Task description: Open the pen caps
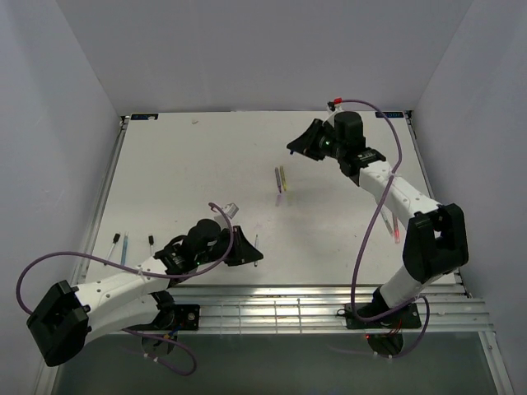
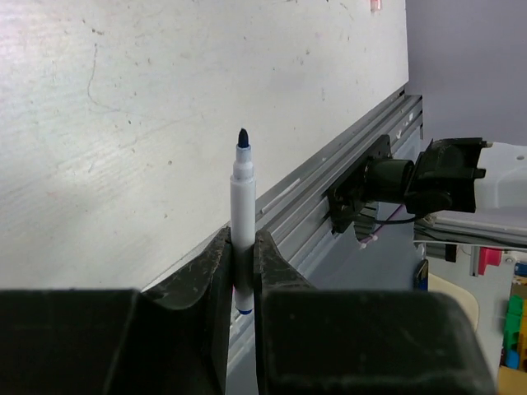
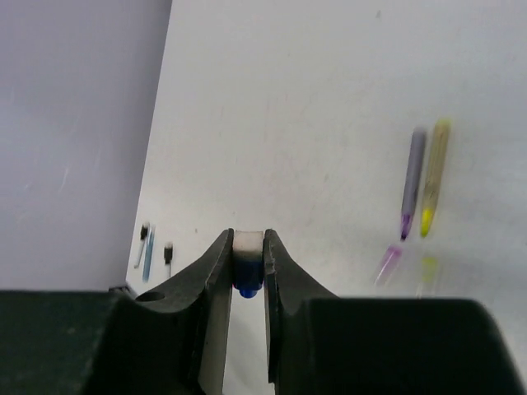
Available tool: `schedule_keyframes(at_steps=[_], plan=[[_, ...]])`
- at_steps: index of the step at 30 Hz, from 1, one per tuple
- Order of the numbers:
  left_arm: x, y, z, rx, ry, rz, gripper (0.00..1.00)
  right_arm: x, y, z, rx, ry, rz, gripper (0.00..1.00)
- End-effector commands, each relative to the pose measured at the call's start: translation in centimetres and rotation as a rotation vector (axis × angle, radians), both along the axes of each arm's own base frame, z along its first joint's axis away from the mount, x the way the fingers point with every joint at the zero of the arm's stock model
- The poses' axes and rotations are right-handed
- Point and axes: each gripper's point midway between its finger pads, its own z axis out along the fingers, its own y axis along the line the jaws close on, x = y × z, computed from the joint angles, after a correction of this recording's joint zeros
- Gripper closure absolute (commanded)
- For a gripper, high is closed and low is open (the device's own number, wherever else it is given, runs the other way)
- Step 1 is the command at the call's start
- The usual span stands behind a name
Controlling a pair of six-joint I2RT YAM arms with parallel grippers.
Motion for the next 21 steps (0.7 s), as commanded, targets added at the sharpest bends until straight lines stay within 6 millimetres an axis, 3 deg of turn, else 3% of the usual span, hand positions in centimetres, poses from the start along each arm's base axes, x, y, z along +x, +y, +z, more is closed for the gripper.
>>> schedule_keyframes(at_steps=[1, 3, 4, 5, 6, 7, 8, 9, 10, 11, 12, 13, 14, 17, 18, 21], plan=[[-1.2, 0.4, 0.3, -0.042, 0.019, 0.004, 1.0, 3.5, -0.9, 4.6, 0.012, -0.114, -0.016, 0.92], [-1.0, 0.8, 0.8, -0.058, 0.005, 0.031, 1.0, 3.4, -1.0, 5.3, 0.019, -0.127, -0.01, 0.92], [-0.7, 1.0, 1.1, -0.055, -0.002, 0.049, 1.0, 2.7, -1.1, 4.4, 0.008, -0.09, -0.003, 0.92], [-0.2, 0.9, 2.0, -0.038, -0.032, 0.053, 1.0, 2.0, -1.1, 4.9, 0.018, -0.1, 0.008, 0.92], [0.4, 1.4, 1.3, 0.033, -0.032, 0.072, 1.0, 1.2, -1.1, 4.6, 0.024, -0.096, 0.027, 0.92], [0.9, 1.4, 1.4, 0.075, -0.044, 0.076, 1.0, 0.2, -1.5, 2.5, 0.008, -0.051, 0.027, 0.92], [2.2, 0.8, 4.0, 0.075, -0.085, 0.088, 1.0, -0.4, -1.9, 3.7, 0.016, -0.106, 0.028, 0.92], [2.8, 1.4, 2.4, 0.195, -0.074, 0.096, 1.0, -0.9, -2.2, 3.1, 0.005, -0.103, 0.024, 0.92], [3.4, 1.4, 2.7, 0.234, -0.083, 0.097, 1.0, -2.1, -2.9, 2.4, -0.014, -0.103, 0.022, 0.92], [4.5, 0.8, 4.6, 0.237, -0.116, 0.106, 1.0, -2.6, -3.3, 1.9, -0.026, -0.097, 0.018, 0.92], [5.4, 1.2, 3.5, 0.327, -0.127, 0.109, 1.0, -3.1, -3.5, 1.7, -0.032, -0.101, 0.016, 0.92], [6.1, 1.2, 3.7, 0.351, -0.137, 0.112, 1.0, -3.7, -3.8, 2.1, -0.033, -0.115, 0.02, 0.92], [7.3, 0.6, 5.4, 0.345, -0.169, 0.116, 1.0, -4.5, -4.1, 1.0, -0.057, -0.086, 0.028, 0.92], [9.2, -0.3, 5.4, 0.416, -0.237, 0.032, 1.0, -5.6, -4.4, 1.2, -0.07, -0.094, 0.05, 0.92], [10.2, -1.0, 6.9, 0.411, -0.278, 0.017, 1.0, -5.9, -4.5, 1.0, -0.08, -0.091, 0.061, 0.92], [12.1, -1.3, 5.8, 0.518, -0.333, -0.079, 1.0, -6.7, -4.9, 1.0, -0.087, -0.089, 0.063, 0.92]])
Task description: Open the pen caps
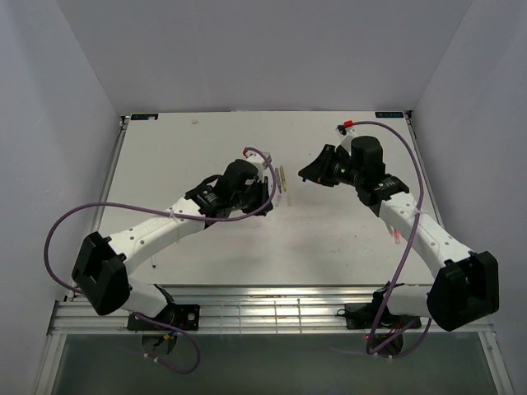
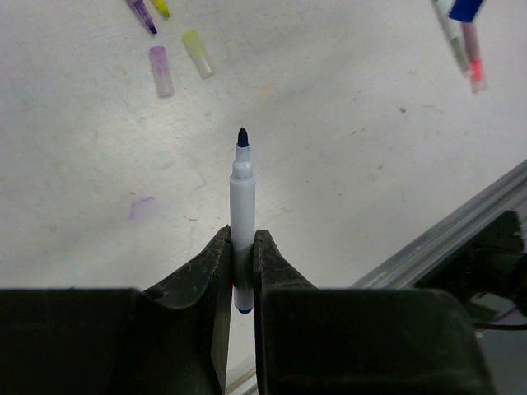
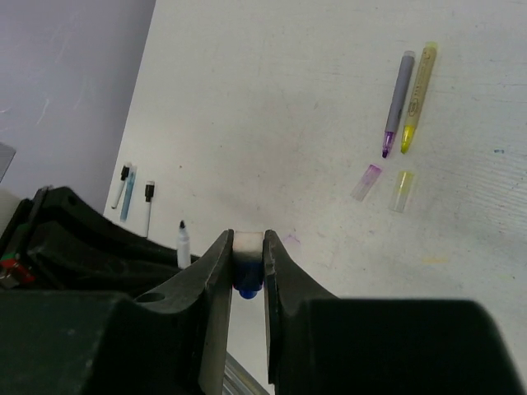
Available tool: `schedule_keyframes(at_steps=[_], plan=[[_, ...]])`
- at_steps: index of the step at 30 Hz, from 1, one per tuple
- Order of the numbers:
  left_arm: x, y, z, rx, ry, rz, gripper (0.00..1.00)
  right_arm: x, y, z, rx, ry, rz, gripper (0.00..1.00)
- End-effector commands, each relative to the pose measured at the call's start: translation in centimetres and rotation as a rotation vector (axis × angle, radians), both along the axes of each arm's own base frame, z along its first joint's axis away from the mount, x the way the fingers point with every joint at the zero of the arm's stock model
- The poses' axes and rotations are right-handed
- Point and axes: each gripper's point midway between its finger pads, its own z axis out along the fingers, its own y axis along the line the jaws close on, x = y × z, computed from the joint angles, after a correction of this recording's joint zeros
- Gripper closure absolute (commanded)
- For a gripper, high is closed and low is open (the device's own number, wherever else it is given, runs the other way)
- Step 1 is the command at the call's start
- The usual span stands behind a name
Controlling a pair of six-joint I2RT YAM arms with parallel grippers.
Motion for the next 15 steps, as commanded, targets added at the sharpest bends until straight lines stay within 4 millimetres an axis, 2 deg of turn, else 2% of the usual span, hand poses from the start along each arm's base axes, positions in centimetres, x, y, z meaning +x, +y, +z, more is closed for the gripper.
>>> schedule_keyframes(at_steps=[1, 3, 4, 5, 7, 9, 11, 12, 14, 15], plan=[[2.0, 0.1, 0.7, 0.165, -0.12, -0.191, 1.0, -1.3, -0.5, 0.4, -0.015, -0.027, 0.024, 0.92], [2.5, -0.8, -0.6, 0.223, -0.151, -0.321, 1.0, -1.9, -0.6, -0.4, -0.006, 0.001, 0.031, 0.92], [3.5, -1.0, 0.0, 0.247, -0.192, -0.337, 1.0, -2.1, -0.6, -0.4, 0.008, 0.009, 0.027, 0.92], [4.4, -0.7, -0.9, 0.327, -0.248, -0.402, 1.0, -2.4, -0.5, -0.5, 0.016, 0.019, 0.034, 0.92], [5.4, -0.6, -1.2, 0.4, -0.34, -0.476, 1.0, -2.8, -0.8, -1.1, 0.02, 0.038, 0.026, 0.92], [7.8, -0.4, -0.4, 0.501, -0.521, -0.53, 1.0, -3.2, -1.0, -1.4, 0.027, 0.05, 0.028, 0.92], [9.6, 0.5, -0.4, 0.603, -0.657, -0.609, 1.0, -3.6, -1.3, -1.5, 0.044, 0.065, 0.03, 0.92], [10.0, 0.0, -0.1, 0.593, -0.704, -0.663, 1.0, -3.7, -1.7, -1.5, 0.056, 0.074, 0.022, 0.92], [11.7, 1.1, -0.3, 0.636, -0.756, -0.724, 1.0, -4.4, -2.7, -1.5, 0.098, 0.112, -0.026, 0.92], [12.2, 0.9, 0.3, 0.651, -0.858, -0.81, 1.0, -4.8, -3.0, -1.5, 0.108, 0.123, -0.044, 0.92]])
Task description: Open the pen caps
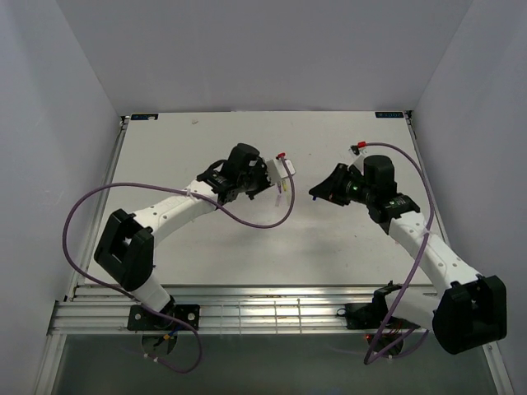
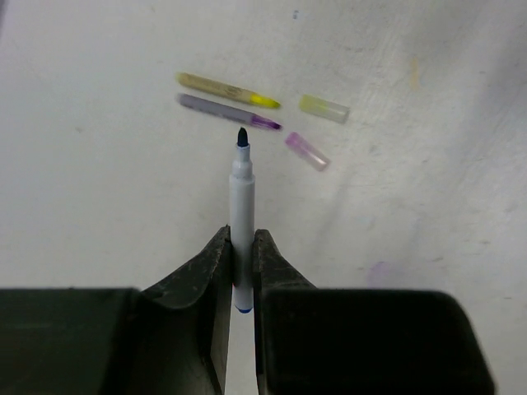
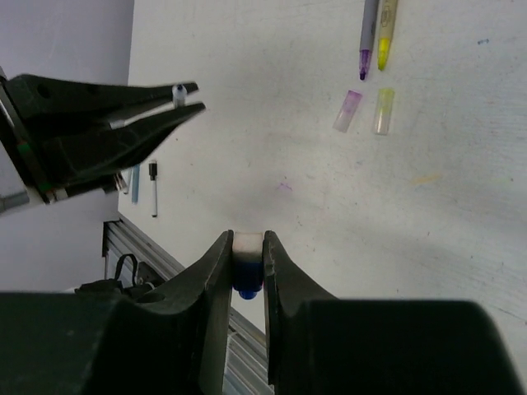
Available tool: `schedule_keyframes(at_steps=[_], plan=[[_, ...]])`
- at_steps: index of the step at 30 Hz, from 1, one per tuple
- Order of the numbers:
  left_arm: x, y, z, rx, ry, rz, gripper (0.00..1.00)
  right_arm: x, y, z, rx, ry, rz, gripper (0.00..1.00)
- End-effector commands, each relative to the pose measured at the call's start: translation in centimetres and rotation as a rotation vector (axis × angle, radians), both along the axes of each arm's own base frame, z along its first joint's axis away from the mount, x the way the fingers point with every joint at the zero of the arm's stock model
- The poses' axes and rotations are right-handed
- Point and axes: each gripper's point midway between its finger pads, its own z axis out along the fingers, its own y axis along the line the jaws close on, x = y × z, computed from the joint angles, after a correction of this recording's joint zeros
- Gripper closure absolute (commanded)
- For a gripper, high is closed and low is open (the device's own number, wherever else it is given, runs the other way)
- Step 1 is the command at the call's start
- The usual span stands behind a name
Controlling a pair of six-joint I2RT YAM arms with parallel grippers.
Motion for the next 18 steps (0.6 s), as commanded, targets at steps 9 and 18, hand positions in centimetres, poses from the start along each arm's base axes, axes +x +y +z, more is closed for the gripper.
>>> schedule_keyframes(at_steps=[9, 18], plan=[[8.6, 4.4, 5.1, 0.245, -0.623, -0.506, 1.0, -5.9, -1.9, 7.6, 0.04, 0.142, -0.04, 0.92], [11.8, 4.6, 1.6, 0.325, -0.514, -0.686, 1.0, -6.4, -0.2, 8.3, 0.094, 0.339, 0.065, 0.92]])
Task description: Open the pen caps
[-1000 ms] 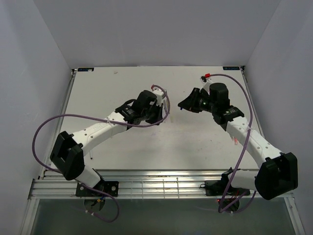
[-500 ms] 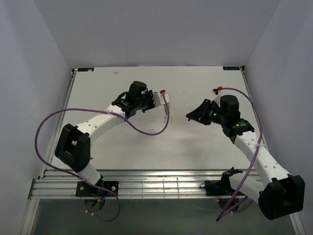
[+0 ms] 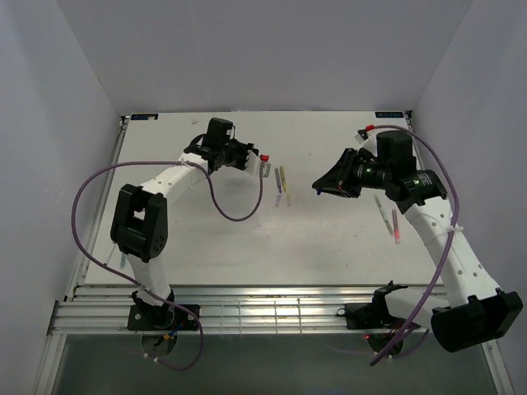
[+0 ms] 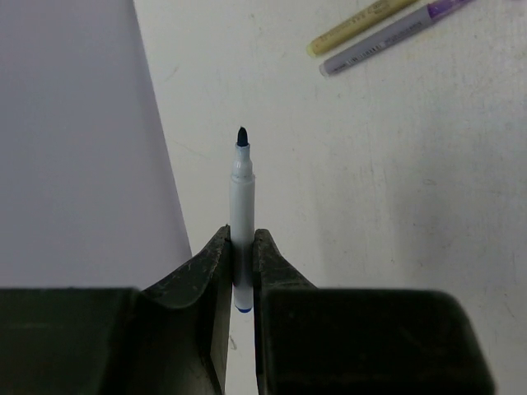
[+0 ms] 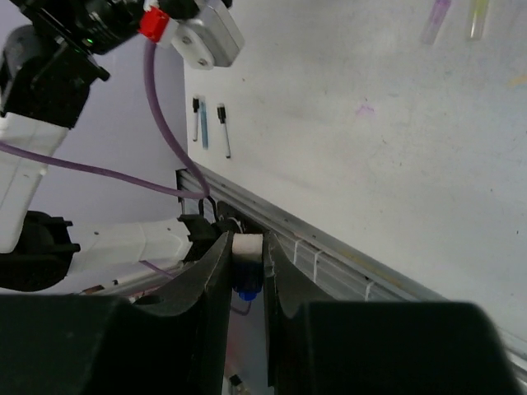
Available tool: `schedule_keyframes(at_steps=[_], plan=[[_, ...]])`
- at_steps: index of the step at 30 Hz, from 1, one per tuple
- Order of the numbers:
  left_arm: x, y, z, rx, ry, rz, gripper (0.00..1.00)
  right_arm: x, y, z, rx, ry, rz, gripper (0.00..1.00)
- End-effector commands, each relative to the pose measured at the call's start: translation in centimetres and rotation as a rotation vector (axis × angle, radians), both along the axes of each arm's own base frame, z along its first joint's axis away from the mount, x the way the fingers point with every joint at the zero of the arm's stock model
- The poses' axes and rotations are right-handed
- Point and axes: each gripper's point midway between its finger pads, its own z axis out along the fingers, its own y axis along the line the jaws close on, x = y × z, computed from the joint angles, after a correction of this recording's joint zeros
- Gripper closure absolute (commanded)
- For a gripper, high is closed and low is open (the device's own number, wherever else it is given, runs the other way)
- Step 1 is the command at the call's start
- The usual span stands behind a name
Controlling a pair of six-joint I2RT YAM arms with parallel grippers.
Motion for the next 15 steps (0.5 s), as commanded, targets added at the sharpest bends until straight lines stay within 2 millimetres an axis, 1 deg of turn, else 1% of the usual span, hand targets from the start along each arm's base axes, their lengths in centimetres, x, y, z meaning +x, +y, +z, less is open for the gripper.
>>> schedule_keyframes(at_steps=[1, 2, 3, 4, 6, 7, 8, 9, 10, 12, 13, 14, 15], plan=[[-0.9, -0.3, -0.3, 0.07, 0.015, -0.133, 1.0, -1.3, 0.5, -1.9, 0.007, 0.172, 0.054, 0.92], [-0.6, -0.4, 0.1, 0.101, 0.036, -0.13, 1.0, -1.1, 0.7, -1.9, 0.003, 0.165, 0.07, 0.92], [-0.3, -0.2, -0.6, 0.152, 0.029, -0.123, 1.0, -0.9, 0.7, -1.9, -0.001, 0.165, 0.077, 0.92], [-0.4, -0.8, -1.7, 0.176, 0.04, -0.142, 1.0, -0.6, 0.8, -2.1, -0.005, 0.171, 0.08, 0.92], [-0.6, -0.8, -2.5, 0.186, 0.05, -0.155, 1.0, -0.7, 0.7, -2.7, -0.012, 0.175, 0.087, 0.92], [-0.5, -0.5, -3.2, 0.189, 0.07, -0.162, 1.0, -0.9, 0.6, -2.9, -0.02, 0.171, 0.086, 0.92], [-0.6, -0.3, -4.0, 0.204, 0.088, -0.167, 1.0, -1.1, 0.3, -4.1, -0.032, 0.197, 0.08, 0.92], [-0.5, -0.3, -4.1, 0.203, 0.088, -0.178, 1.0, -1.1, 0.1, -4.5, -0.036, 0.201, 0.073, 0.92], [-0.9, -0.9, -4.2, 0.165, 0.092, -0.244, 1.0, -1.0, -0.1, -4.9, -0.046, 0.201, 0.068, 0.92], [-1.7, -1.0, -4.9, 0.155, 0.137, -0.3, 1.0, -0.2, -0.8, -5.4, -0.094, 0.166, 0.055, 0.92], [-2.3, -1.0, -4.9, 0.131, 0.155, -0.344, 1.0, 0.0, -1.1, -5.3, -0.102, 0.155, 0.045, 0.92], [-3.4, -0.4, -5.4, 0.124, 0.218, -0.365, 1.0, 0.5, -1.4, -5.2, -0.117, 0.135, 0.027, 0.92], [-3.6, -0.3, -5.1, 0.112, 0.222, -0.39, 1.0, 0.9, -1.6, -4.6, -0.126, 0.106, 0.018, 0.92]])
